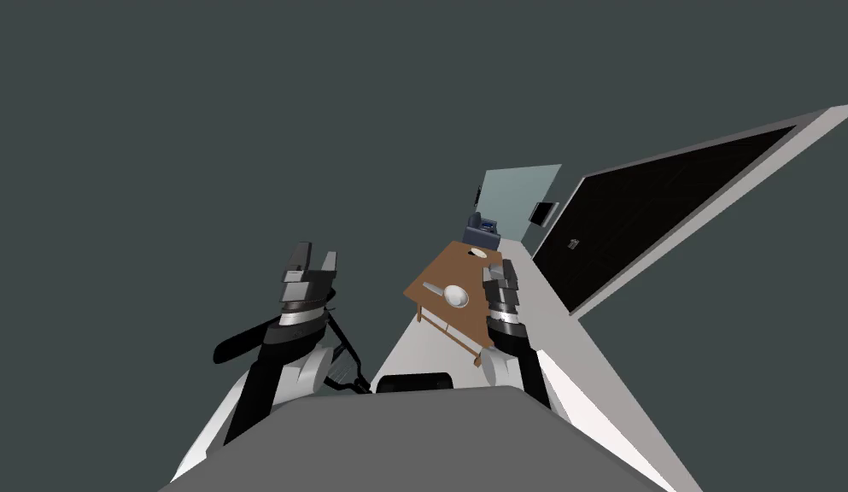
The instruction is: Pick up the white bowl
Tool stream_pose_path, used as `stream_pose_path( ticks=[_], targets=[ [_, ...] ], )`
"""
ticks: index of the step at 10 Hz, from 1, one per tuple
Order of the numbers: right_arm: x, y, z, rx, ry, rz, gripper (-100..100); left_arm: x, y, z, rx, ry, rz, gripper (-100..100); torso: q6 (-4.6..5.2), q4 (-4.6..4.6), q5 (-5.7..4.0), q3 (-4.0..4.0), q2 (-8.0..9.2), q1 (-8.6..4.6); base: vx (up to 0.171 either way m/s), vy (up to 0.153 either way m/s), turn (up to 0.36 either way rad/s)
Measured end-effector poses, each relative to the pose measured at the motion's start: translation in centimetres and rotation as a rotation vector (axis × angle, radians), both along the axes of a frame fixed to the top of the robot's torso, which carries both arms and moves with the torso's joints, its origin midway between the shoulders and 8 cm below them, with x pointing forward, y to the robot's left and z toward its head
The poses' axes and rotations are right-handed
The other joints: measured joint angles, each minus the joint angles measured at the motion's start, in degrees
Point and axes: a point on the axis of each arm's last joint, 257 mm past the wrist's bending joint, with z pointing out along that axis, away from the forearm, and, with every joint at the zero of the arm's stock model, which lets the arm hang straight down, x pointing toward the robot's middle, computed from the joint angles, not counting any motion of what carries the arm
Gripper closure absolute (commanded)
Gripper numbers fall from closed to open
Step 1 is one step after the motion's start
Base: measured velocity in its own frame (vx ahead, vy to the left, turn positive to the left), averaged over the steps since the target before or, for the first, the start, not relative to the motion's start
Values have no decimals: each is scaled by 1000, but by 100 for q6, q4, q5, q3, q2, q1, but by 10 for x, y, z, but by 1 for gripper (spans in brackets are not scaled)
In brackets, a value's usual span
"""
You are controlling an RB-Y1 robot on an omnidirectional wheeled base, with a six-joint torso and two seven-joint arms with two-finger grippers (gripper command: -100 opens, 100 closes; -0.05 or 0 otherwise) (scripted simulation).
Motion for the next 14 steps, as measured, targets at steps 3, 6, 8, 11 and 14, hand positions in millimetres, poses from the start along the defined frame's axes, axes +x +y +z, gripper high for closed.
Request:
stream_pose_path(
  ticks=[3, 6, 8, 11, 14],
  targets=[
    [7, 7, -10, -68, 44, 37, -100, 0, 0, 0, 0, 0, 0, 0, -1, 4, 2, 12, 22, 8, -61, 26, 33],
    [17, 17, -36, -157, 132, 86, -100, 0, 0, 0, 0, 0, 0, 0, -1, 7, 3, 18, 32, 15, -84, 43, 91],
    [22, 24, -53, -210, 190, 110, -100, 0, 0, 0, 0, 0, 0, 0, 0, 6, 3, 16, 26, 11, -51, 32, 55],
    [31, 29, -98, -318, 317, 144, -100, 0, 0, 0, 0, 0, 0, 0, -2, 6, 3, 16, 29, 16, -66, 46, 131],
    [36, 35, -143, -430, 439, 170, -100, 0, 0, 0, 0, 0, 0, 0, -3, 4, 3, 10, 17, 15, -44, 46, 198]
  ],
)
